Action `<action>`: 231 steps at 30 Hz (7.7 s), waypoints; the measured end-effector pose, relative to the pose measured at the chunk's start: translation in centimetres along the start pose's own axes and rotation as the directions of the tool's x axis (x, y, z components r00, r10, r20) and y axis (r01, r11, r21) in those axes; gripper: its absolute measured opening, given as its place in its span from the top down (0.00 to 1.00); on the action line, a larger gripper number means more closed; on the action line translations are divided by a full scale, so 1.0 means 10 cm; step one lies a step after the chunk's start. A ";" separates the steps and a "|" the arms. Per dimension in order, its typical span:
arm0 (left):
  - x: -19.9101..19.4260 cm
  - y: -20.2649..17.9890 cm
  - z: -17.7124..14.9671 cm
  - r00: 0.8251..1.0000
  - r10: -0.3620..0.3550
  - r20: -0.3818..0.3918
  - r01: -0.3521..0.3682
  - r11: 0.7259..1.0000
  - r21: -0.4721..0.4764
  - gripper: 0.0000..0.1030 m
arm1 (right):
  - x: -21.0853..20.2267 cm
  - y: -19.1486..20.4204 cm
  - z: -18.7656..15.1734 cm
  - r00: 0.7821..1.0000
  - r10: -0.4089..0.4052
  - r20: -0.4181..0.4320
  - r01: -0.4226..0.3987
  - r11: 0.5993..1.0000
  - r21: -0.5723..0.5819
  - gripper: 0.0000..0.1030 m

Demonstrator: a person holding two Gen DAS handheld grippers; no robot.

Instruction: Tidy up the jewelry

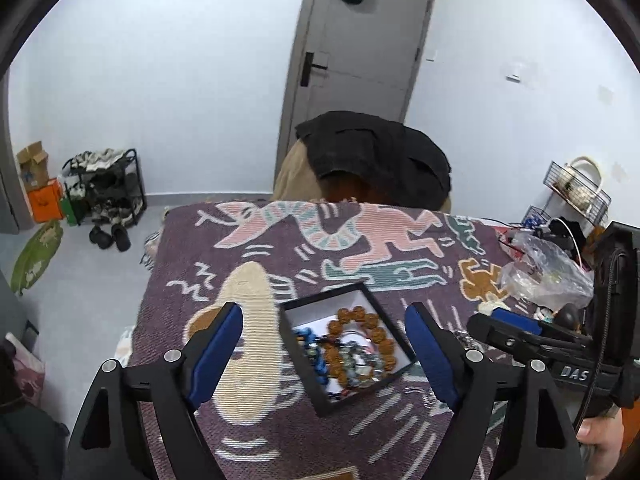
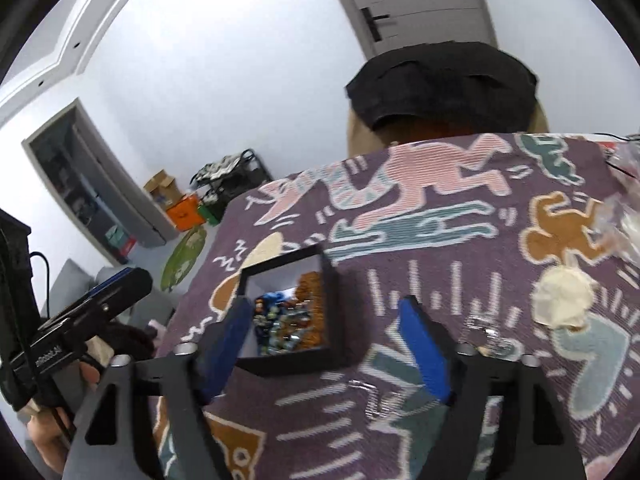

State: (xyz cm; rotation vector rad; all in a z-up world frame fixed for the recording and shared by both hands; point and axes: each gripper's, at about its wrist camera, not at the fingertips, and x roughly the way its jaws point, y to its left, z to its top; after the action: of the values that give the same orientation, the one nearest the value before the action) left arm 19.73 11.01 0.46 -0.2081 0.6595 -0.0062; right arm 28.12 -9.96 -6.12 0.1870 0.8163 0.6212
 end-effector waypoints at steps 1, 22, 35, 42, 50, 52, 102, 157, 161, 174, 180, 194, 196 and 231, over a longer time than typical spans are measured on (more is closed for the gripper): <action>0.01 -0.04 -0.01 1.000 -0.006 -0.002 0.006 1.000 0.004 0.19 | -0.06 -0.05 -0.01 1.000 -0.006 0.013 0.006 1.000 0.006 0.14; 0.20 -0.86 -0.17 0.984 -0.163 -0.066 0.168 0.984 0.066 0.20 | -0.61 -0.93 -0.33 0.994 -0.094 0.052 0.085 0.984 0.157 0.07; 0.65 -1.44 -0.31 0.960 -0.208 -0.188 0.233 0.965 0.124 0.40 | -0.83 -1.39 -0.49 0.989 -0.129 0.072 0.109 0.965 0.240 0.12; 1.03 -1.72 -0.35 0.939 -0.209 -0.273 0.251 0.959 0.130 0.40 | -0.93 -1.68 -0.56 0.984 -0.163 0.070 0.135 0.945 0.299 0.18; 1.46 -1.91 -0.47 0.914 -0.190 -0.358 0.245 0.963 0.114 0.48 | -0.98 -2.00 -0.63 0.981 -0.185 0.066 0.148 0.918 0.368 0.20; 1.56 -1.93 -0.50 0.911 -0.183 -0.370 0.239 0.964 0.112 0.50 | -0.99 -2.05 -0.64 0.980 -0.189 0.064 0.152 0.914 0.376 0.21; 0.14 -1.54 0.60 0.976 -0.212 -0.059 0.219 0.963 0.157 0.86 | 0.01 -1.86 -0.07 0.976 -0.197 -0.094 0.214 0.945 0.247 0.97; -0.02 -0.26 0.65 0.995 -0.097 -0.032 0.097 0.995 -0.002 0.85 | -0.36 -0.09 0.22 1.000 -0.017 0.022 0.017 0.999 -0.032 0.97; 0.12 -0.13 0.48 0.993 -0.099 -0.062 0.097 0.994 -0.043 0.79 | -0.28 0.04 0.25 1.000 -0.005 0.012 0.006 0.999 -0.048 0.97; 0.02 0.36 0.14 0.999 -0.032 -0.026 0.029 0.994 -0.108 0.31 | 0.08 0.52 0.25 0.998 0.049 -0.041 -0.053 0.993 -0.106 0.97; -0.06 0.54 -0.01 1.000 -0.001 -0.017 -0.001 0.992 -0.128 0.31 | 0.23 0.68 0.22 0.995 0.077 -0.070 -0.086 0.988 -0.129 0.90; -0.22 0.33 -0.23 0.999 -0.018 0.035 0.022 0.994 -0.109 0.05 | -0.19 0.09 -0.03 0.999 0.047 -0.005 -0.047 0.999 -0.007 0.17; -0.21 0.23 -0.25 0.999 -0.024 0.033 0.027 0.995 -0.096 0.05 | -0.27 0.01 -0.06 0.999 0.038 0.005 -0.038 0.999 0.004 0.15; 0.48 -1.09 -0.82 0.972 -0.194 -0.137 0.191 0.981 -0.029 0.44 | -0.87 -1.33 -0.63 0.992 -0.108 0.059 0.094 0.975 0.204 0.22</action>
State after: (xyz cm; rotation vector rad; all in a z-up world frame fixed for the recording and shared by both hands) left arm 19.14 -1.61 -6.65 -0.2885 0.7762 -0.2036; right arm 24.94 -26.33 -10.10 0.3473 0.8156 0.4340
